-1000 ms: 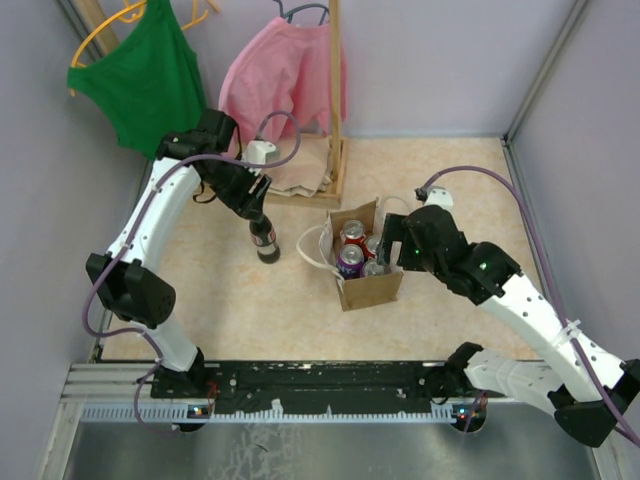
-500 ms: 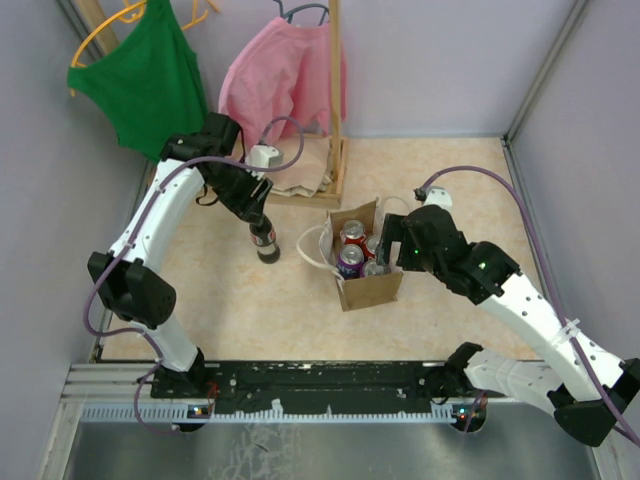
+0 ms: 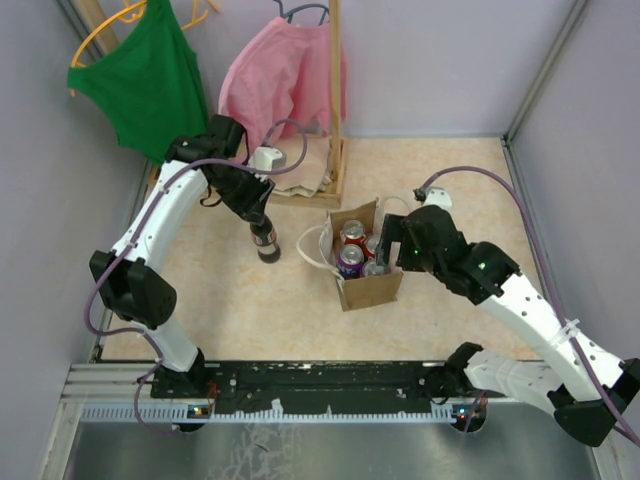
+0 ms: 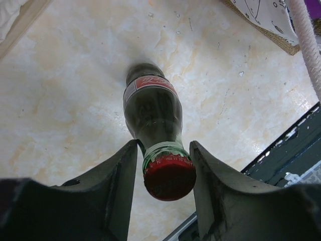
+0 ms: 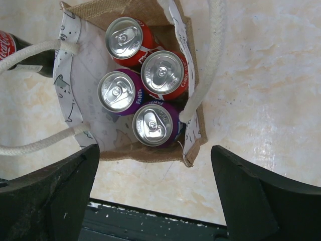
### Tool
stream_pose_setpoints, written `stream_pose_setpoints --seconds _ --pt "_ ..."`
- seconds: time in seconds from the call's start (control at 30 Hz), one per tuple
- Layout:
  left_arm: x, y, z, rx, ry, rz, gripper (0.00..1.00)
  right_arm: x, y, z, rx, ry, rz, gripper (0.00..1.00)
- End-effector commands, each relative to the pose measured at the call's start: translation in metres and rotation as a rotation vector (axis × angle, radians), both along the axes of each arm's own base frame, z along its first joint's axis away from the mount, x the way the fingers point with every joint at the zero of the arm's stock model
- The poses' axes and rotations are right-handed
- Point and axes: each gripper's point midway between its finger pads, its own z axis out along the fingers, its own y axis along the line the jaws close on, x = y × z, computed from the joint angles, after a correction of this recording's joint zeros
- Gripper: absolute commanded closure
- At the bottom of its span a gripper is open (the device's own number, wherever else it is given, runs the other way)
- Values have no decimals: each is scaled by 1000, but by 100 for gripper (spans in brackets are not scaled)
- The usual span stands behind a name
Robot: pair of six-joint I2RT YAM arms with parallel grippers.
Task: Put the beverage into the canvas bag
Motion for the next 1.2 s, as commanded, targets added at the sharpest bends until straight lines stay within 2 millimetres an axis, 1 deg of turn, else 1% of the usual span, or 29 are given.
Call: stream_pose_setpoints --seconds 0.0,0.13,0.2,0.23,0.43,0.57,0.7,0.77,0.93,1.0,1.03,1.17 --pt "2 -8 6 -23 -34 -9 50 3 0 3 23 -20 -13 7" --pt "3 -11 7 -31 -46 -9 59 3 0 1 21 -18 -14 5" --pt "2 -13 7 -32 -47 -12 61 3 0 2 24 -19 -13 5" --pt "2 -12 6 -31 -47 -10 60 4 0 2 23 -19 -13 5" --pt "4 -11 3 -25 -69 -5 49 5 2 2 23 -18 -7 5" --pt "3 -14 1 -32 -64 -7 41 6 4 2 21 -17 -1 5" --pt "3 -15 1 -34 -64 -11 40 7 4 3 17 -19 -1 5" --pt "4 -15 1 -33 -69 -10 43 7 4 3 17 -18 1 5" --pt "5 -16 1 -34 -74 -12 51 7 4 3 18 -18 1 5" --pt "4 -16 0 -34 -71 -16 57 7 5 4 18 -18 2 5" --pt "5 -16 0 -34 -72 -17 62 7 4 4 18 -18 1 5" --pt "4 -16 2 -31 -73 -22 99 7 4 3 15 -16 1 5"
